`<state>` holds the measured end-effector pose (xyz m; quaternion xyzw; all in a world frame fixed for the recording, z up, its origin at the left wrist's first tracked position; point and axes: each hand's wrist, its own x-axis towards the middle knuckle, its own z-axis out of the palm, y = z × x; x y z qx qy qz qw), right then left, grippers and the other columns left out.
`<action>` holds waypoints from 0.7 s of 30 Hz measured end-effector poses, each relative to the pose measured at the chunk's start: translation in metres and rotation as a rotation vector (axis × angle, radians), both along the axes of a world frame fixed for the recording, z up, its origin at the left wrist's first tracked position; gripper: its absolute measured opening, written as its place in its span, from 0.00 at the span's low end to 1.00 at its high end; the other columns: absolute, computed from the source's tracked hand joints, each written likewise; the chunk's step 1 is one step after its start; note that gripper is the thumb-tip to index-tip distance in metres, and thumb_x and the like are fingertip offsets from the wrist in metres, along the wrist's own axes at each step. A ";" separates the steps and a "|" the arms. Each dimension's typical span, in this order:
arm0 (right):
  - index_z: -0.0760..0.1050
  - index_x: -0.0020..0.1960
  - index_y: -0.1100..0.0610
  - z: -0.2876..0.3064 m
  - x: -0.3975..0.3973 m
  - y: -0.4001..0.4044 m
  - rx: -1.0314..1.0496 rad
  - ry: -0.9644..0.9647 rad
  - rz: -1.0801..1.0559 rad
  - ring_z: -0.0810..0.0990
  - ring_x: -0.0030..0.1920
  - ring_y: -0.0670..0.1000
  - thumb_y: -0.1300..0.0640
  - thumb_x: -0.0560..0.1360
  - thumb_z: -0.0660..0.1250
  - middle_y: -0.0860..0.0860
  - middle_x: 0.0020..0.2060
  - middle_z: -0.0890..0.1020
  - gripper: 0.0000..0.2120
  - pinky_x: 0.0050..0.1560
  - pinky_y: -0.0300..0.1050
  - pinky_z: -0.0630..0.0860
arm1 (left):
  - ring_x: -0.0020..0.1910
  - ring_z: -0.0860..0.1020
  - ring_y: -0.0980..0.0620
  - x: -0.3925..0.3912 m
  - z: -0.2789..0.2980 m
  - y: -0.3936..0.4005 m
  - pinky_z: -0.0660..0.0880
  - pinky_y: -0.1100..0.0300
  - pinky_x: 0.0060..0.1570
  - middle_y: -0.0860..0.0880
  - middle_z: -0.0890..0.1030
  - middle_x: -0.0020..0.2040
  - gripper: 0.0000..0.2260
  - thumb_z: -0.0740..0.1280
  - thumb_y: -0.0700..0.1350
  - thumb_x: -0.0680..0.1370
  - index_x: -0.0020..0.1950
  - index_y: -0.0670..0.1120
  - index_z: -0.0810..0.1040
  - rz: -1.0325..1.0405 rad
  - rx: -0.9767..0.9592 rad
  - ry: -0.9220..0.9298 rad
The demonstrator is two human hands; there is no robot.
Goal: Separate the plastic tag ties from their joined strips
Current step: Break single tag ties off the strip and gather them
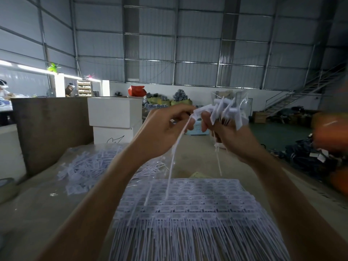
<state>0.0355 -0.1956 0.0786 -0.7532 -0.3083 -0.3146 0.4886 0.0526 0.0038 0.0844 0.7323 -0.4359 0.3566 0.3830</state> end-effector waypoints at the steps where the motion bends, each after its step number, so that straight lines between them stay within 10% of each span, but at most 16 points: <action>1: 0.80 0.46 0.44 -0.001 0.001 0.002 -0.028 -0.007 -0.023 0.73 0.32 0.40 0.48 0.81 0.64 0.45 0.32 0.78 0.08 0.33 0.39 0.72 | 0.42 0.83 0.61 0.000 0.000 0.000 0.78 0.67 0.45 0.54 0.85 0.42 0.10 0.67 0.43 0.80 0.60 0.48 0.81 0.007 -0.013 -0.012; 4: 0.80 0.48 0.38 -0.001 0.001 0.008 -0.071 0.036 -0.032 0.81 0.40 0.47 0.48 0.81 0.65 0.45 0.37 0.82 0.07 0.42 0.51 0.80 | 0.42 0.83 0.60 0.000 0.000 0.002 0.79 0.65 0.45 0.55 0.85 0.42 0.09 0.68 0.43 0.79 0.59 0.49 0.82 0.015 -0.052 -0.030; 8: 0.75 0.52 0.36 -0.004 0.003 0.006 -0.185 0.082 -0.063 0.82 0.43 0.38 0.55 0.80 0.66 0.35 0.41 0.83 0.11 0.40 0.31 0.77 | 0.44 0.82 0.60 0.001 0.001 0.002 0.79 0.63 0.47 0.54 0.84 0.46 0.08 0.67 0.42 0.80 0.57 0.47 0.83 0.034 -0.044 -0.070; 11: 0.79 0.58 0.61 -0.005 0.008 0.005 -0.266 0.136 -0.187 0.81 0.51 0.58 0.56 0.81 0.64 0.58 0.49 0.84 0.11 0.48 0.39 0.75 | 0.45 0.81 0.61 0.001 0.000 -0.001 0.79 0.63 0.47 0.54 0.84 0.48 0.09 0.66 0.41 0.80 0.58 0.43 0.83 -0.005 -0.031 -0.090; 14: 0.79 0.45 0.72 -0.003 0.010 0.006 -0.339 0.059 -0.208 0.77 0.33 0.43 0.63 0.81 0.63 0.56 0.31 0.76 0.13 0.35 0.31 0.68 | 0.44 0.81 0.63 0.003 -0.001 0.001 0.78 0.66 0.45 0.56 0.83 0.47 0.09 0.66 0.42 0.81 0.59 0.45 0.82 0.000 -0.058 -0.056; 17: 0.73 0.35 0.53 -0.004 0.016 0.008 -0.364 0.017 -0.261 0.71 0.31 0.42 0.67 0.80 0.61 0.43 0.30 0.71 0.18 0.39 0.41 0.71 | 0.41 0.82 0.60 0.004 -0.001 0.005 0.81 0.61 0.43 0.54 0.84 0.44 0.09 0.66 0.44 0.80 0.59 0.49 0.81 0.024 -0.090 -0.010; 21: 0.72 0.39 0.42 -0.005 0.018 0.012 -0.328 0.022 -0.161 0.76 0.35 0.38 0.62 0.75 0.56 0.40 0.32 0.79 0.16 0.44 0.30 0.72 | 0.39 0.82 0.59 0.006 -0.002 0.003 0.80 0.61 0.44 0.53 0.83 0.39 0.10 0.66 0.43 0.81 0.60 0.48 0.82 0.049 -0.054 0.000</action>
